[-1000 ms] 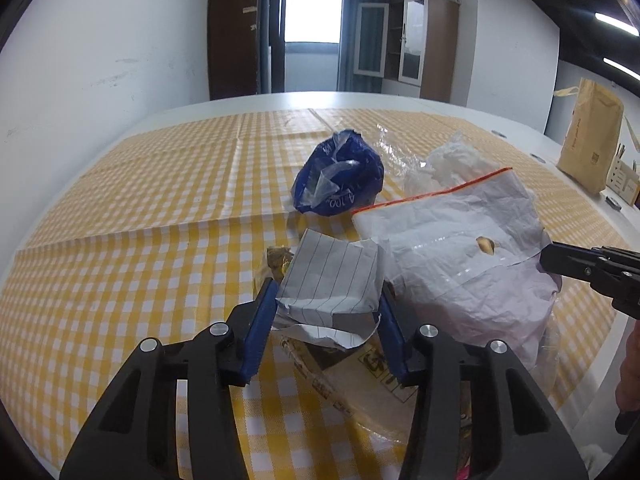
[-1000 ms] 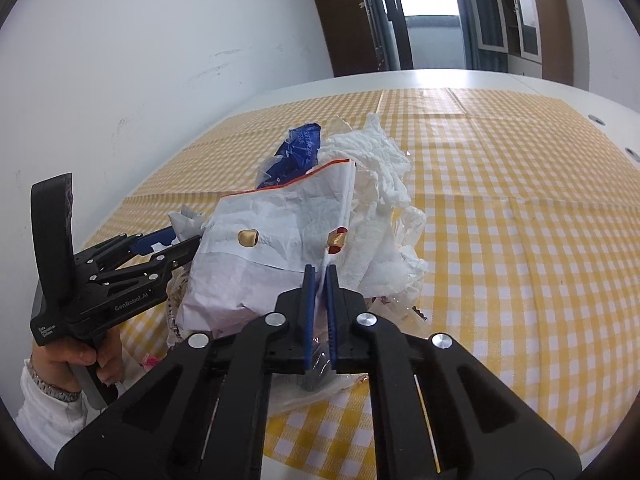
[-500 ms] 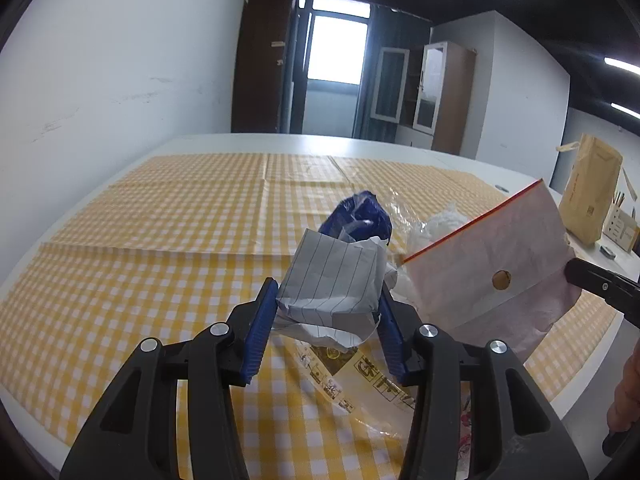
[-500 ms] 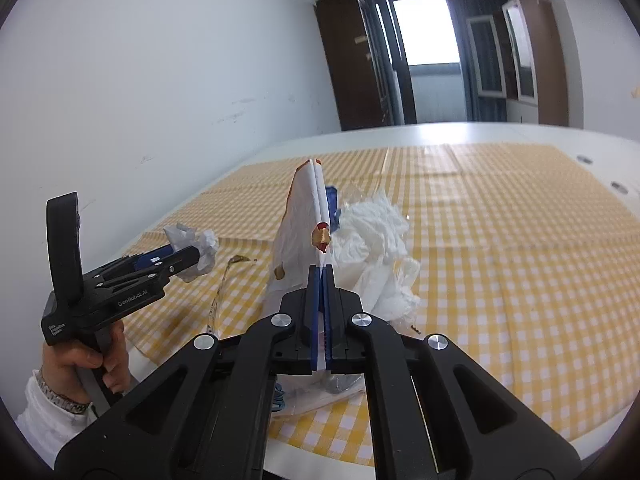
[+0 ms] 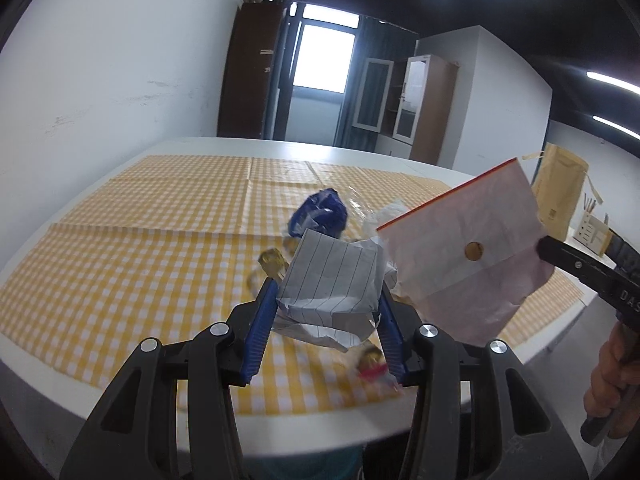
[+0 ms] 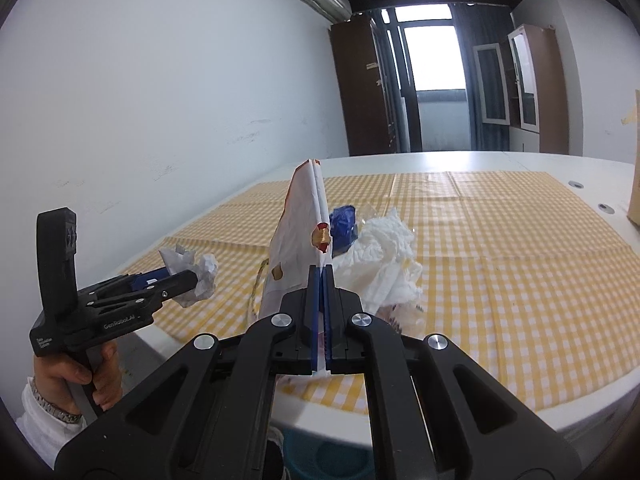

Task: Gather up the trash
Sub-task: 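Carry the white paper bag with both tools down over the blue basket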

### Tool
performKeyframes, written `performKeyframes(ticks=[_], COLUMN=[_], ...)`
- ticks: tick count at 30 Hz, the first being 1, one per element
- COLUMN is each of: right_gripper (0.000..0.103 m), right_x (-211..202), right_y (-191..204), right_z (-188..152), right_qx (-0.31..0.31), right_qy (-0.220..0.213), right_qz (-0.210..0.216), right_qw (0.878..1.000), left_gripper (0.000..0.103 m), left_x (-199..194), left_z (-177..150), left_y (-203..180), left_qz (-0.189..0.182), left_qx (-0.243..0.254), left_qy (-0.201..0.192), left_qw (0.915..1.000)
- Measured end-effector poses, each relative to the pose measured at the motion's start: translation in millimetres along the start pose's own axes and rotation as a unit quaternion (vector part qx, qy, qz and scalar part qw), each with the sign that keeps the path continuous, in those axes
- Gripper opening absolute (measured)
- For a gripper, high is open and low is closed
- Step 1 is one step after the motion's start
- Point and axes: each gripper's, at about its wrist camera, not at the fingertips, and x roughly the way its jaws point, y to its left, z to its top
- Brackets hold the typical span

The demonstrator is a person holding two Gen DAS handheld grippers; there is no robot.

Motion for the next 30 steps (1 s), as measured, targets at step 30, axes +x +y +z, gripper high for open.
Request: performKeyframes(ticks=[30], right_gripper=[0.001], right_x=[-79.1], right_y=[27.0], right_z=[-105.8], right_qx=[-0.016], right_qy=[0.086], right_qz=[0.033], right_qw=[0.996], left_gripper=[0.047], left_x=[-67.4], left_z=[-114.8], left_y=[-5.1], left_qz=[-0.037], left_qx=[-0.025], left_qy=[0.078], left_qw=[0.996])
